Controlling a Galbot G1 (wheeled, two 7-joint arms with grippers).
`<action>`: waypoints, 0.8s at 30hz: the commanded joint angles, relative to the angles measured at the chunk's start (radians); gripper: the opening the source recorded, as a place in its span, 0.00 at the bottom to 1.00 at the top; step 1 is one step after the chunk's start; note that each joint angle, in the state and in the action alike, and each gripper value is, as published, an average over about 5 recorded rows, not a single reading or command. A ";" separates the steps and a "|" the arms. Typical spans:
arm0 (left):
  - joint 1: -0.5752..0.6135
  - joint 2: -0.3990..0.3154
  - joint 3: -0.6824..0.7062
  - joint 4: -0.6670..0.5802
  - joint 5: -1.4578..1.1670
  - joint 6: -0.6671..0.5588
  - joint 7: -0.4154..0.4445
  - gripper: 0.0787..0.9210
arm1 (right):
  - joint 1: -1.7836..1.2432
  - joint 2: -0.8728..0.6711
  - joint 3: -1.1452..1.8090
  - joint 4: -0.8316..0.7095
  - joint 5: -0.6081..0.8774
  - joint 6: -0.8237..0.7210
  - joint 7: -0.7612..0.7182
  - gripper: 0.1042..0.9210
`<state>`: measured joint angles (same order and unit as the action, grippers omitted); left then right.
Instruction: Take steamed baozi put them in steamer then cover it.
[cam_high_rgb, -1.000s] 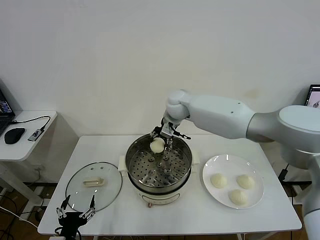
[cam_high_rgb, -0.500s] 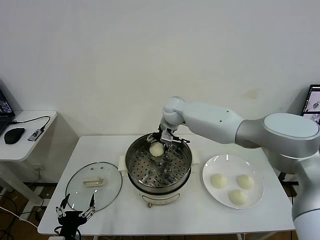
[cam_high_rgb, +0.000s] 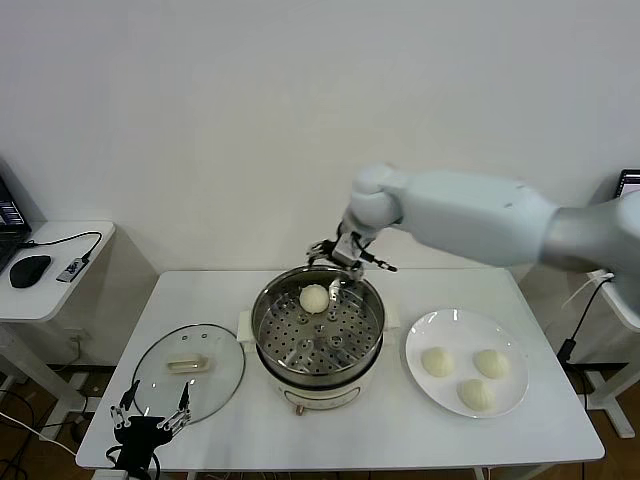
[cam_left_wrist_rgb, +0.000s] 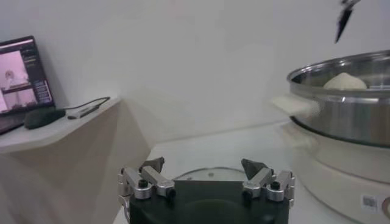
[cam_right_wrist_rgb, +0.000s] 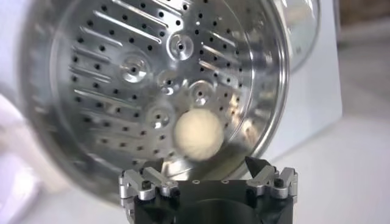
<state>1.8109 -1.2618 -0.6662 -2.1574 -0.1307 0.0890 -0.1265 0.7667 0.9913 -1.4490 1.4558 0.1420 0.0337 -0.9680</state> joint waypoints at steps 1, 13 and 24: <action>-0.002 0.009 0.006 -0.005 0.009 -0.003 0.001 0.88 | 0.169 -0.272 -0.100 0.257 0.161 -0.336 -0.054 0.88; -0.009 0.028 0.011 -0.008 0.009 -0.010 0.003 0.88 | -0.045 -0.584 -0.081 0.323 0.041 -0.394 0.000 0.88; 0.002 0.002 0.002 -0.010 0.023 -0.010 0.006 0.88 | -0.500 -0.560 0.243 0.209 -0.073 -0.367 0.034 0.88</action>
<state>1.8118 -1.2559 -0.6647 -2.1669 -0.1121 0.0795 -0.1211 0.4809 0.4959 -1.3387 1.6703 0.1091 -0.2957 -0.9398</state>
